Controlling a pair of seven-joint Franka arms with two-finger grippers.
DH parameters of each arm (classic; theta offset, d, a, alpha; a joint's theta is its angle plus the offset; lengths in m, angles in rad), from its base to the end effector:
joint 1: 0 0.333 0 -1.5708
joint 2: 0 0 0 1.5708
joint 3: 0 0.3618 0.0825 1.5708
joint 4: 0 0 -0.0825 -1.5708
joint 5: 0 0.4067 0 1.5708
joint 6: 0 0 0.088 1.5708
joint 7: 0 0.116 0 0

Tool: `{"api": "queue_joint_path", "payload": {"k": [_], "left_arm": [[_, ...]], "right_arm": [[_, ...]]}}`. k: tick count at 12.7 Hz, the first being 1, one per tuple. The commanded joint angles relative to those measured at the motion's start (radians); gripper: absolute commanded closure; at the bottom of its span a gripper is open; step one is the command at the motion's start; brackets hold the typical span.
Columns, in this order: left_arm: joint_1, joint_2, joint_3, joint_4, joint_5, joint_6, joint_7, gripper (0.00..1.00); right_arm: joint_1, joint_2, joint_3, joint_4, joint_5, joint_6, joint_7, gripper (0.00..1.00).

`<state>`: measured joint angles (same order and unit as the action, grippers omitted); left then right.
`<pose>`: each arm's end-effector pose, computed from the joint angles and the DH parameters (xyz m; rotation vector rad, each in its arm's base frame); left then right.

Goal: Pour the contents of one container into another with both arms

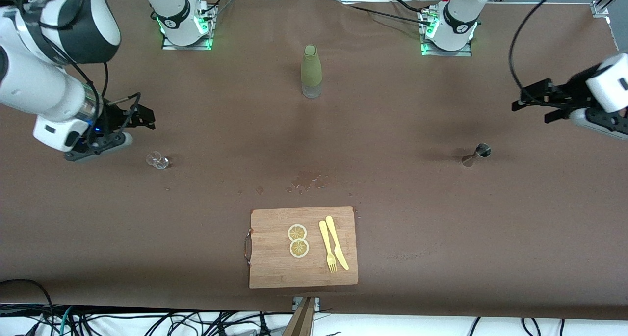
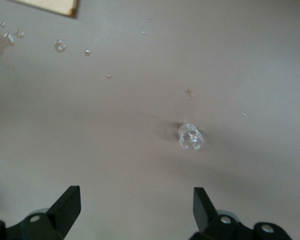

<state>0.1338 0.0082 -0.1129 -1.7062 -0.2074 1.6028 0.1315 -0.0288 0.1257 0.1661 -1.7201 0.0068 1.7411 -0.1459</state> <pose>0.5750 -0.0110 0.5949 2.9197 -0.1349 -0.1395 0.6109 0.0802 0.5270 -3.0789 -0.4362 0.1601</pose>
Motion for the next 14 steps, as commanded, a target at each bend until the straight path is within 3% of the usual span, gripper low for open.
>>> {"api": "queue_joint_path", "payload": {"k": [1, 3, 7, 10, 14], "left_arm": [[-0.036, -0.043, 0.002, -0.030, 0.115, 0.014, -0.127, 0.00], [-0.036, -0.057, 0.002, -0.024, 0.190, 0.014, -0.124, 0.00], [-0.036, -0.091, 0.002, -0.023, 0.193, 0.006, -0.128, 0.00], [-0.033, -0.090, -0.004, -0.023, 0.197, -0.015, -0.118, 0.00], [-0.033, -0.091, -0.033, -0.021, 0.240, -0.012, -0.115, 0.00]], "right_arm": [[-0.013, -0.092, -0.013, -0.030, -0.018, -0.052, 0.144, 0.00], [-0.011, -0.144, -0.054, -0.029, -0.028, -0.127, 0.201, 0.00], [-0.005, -0.196, -0.157, 0.005, -0.024, -0.196, 0.236, 0.00], [-0.002, -0.195, -0.168, 0.074, -0.022, -0.247, 0.241, 0.00], [0.017, -0.167, -0.168, 0.108, -0.024, -0.192, 0.278, 0.00]]}}
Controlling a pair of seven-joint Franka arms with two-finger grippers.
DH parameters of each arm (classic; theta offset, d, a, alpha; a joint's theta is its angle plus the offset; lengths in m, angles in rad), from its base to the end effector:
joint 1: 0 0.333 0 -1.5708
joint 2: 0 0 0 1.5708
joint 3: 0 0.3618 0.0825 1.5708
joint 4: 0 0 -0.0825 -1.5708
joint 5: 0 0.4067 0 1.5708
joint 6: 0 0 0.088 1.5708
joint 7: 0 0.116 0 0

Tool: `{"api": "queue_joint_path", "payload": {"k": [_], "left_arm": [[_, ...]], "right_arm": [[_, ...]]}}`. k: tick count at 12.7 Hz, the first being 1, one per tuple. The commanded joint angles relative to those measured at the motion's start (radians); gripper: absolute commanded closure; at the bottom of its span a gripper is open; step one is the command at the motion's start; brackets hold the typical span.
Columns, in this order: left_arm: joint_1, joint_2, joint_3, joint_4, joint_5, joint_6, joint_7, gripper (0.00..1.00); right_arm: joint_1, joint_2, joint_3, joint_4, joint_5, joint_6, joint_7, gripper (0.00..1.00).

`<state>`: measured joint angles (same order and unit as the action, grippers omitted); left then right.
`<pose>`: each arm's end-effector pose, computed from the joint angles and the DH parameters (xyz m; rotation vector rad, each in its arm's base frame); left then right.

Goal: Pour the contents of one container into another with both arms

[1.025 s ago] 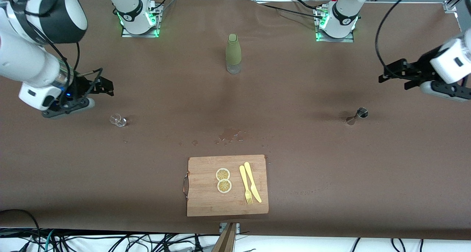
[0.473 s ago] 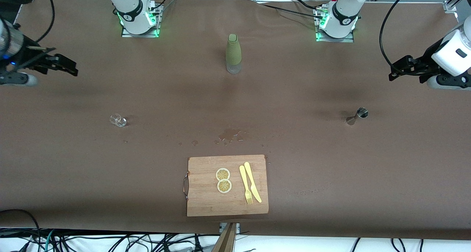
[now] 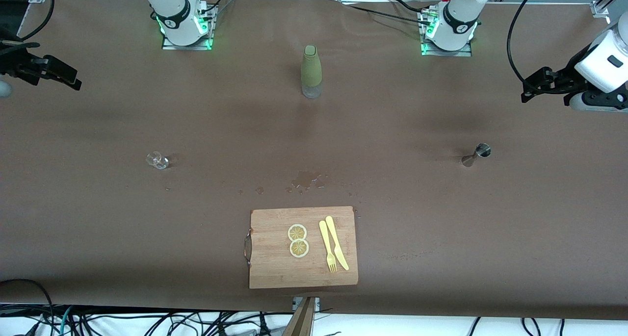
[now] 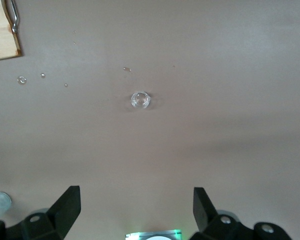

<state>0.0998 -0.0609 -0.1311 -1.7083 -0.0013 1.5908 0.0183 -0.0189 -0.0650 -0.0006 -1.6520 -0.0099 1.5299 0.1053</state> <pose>0.5533 -0.0197 0.6292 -3.1323 0.0769 0.0894 0.5479 -0.0119 0.6545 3.1219 -0.1952 -0.0886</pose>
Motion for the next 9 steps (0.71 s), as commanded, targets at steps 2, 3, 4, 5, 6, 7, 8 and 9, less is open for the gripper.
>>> {"api": "queue_joint_path", "payload": {"k": [2, 3, 4, 5, 6, 7, 8, 9], "left_arm": [[0.001, -0.023, -0.021, -0.019, 0.033, 0.000, -0.001, 0.00], [0.001, -0.023, -0.021, -0.019, 0.033, -0.002, -0.001, 0.00], [0.000, -0.023, -0.025, -0.019, 0.033, 0.000, -0.003, 0.00], [0.000, -0.023, -0.038, -0.019, 0.033, 0.001, -0.004, 0.00], [0.000, -0.023, -0.039, -0.019, 0.033, 0.001, -0.004, 0.00], [0.000, -0.023, -0.041, -0.019, 0.033, 0.003, -0.004, 0.00], [0.000, -0.023, -0.041, -0.019, 0.033, 0.005, -0.006, 0.00], [0.000, -0.023, -0.041, -0.017, 0.033, 0.005, -0.009, 0.00]], "right_arm": [[0.008, 0.025, -0.001, 0.043, -0.007, 0.050, 0.025, 0.00], [0.008, 0.025, -0.001, 0.043, -0.009, 0.047, 0.024, 0.00], [0.008, 0.025, -0.001, 0.041, -0.009, 0.050, 0.027, 0.00], [0.008, 0.028, -0.001, 0.043, -0.009, 0.052, 0.027, 0.00], [0.008, 0.030, -0.001, 0.043, -0.009, 0.053, 0.027, 0.00], [0.010, 0.033, -0.001, 0.040, -0.010, 0.058, 0.027, 0.00], [0.011, 0.034, -0.001, 0.040, -0.012, 0.061, 0.027, 0.00], [0.011, 0.034, -0.001, 0.038, -0.012, 0.062, 0.027, 0.00]]}}
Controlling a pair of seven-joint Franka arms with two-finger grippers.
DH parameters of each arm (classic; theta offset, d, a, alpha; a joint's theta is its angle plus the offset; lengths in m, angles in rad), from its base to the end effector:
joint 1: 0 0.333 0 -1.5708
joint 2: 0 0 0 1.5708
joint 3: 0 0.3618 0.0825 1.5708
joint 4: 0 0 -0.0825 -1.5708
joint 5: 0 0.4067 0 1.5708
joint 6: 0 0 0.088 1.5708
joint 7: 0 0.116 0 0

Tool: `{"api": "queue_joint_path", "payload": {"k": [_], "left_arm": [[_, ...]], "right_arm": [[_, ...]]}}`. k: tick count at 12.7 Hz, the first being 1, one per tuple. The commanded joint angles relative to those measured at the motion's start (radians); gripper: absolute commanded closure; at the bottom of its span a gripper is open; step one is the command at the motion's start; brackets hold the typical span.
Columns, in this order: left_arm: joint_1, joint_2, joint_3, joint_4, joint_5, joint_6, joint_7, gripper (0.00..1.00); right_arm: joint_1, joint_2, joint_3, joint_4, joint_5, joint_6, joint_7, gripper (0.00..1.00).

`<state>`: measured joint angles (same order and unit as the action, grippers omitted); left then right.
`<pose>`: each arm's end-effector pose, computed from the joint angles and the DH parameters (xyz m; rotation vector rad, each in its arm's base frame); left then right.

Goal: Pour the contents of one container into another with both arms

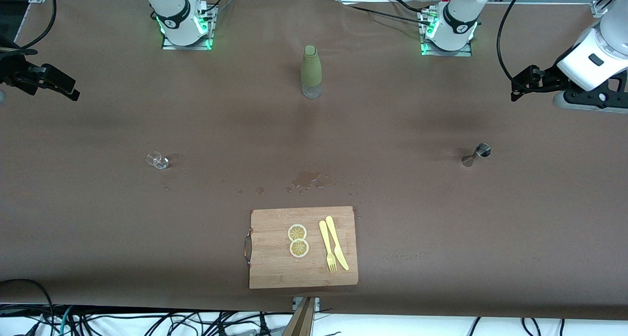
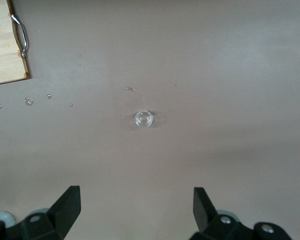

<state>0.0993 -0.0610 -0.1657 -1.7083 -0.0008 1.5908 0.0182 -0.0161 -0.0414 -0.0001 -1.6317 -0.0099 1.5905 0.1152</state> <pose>0.5523 -0.0396 0.6291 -3.1269 0.1314 0.0894 0.5636 -0.0103 0.6565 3.1250 -0.2053 0.0011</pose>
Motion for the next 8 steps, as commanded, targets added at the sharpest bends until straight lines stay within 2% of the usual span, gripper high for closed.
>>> {"api": "queue_joint_path", "payload": {"k": [1, 8], "left_arm": [[0.000, -0.023, -0.008, -0.019, 0.033, 0.005, -0.009, 0.00], [0.010, -0.026, -0.003, -0.019, 0.022, 0.024, -0.011, 0.00]], "right_arm": [[0.008, 0.014, -0.001, 0.016, -0.010, 0.000, 0.015, 0.00], [0.024, 0.011, -0.003, 0.016, -0.013, 0.002, 0.017, 0.00]]}}
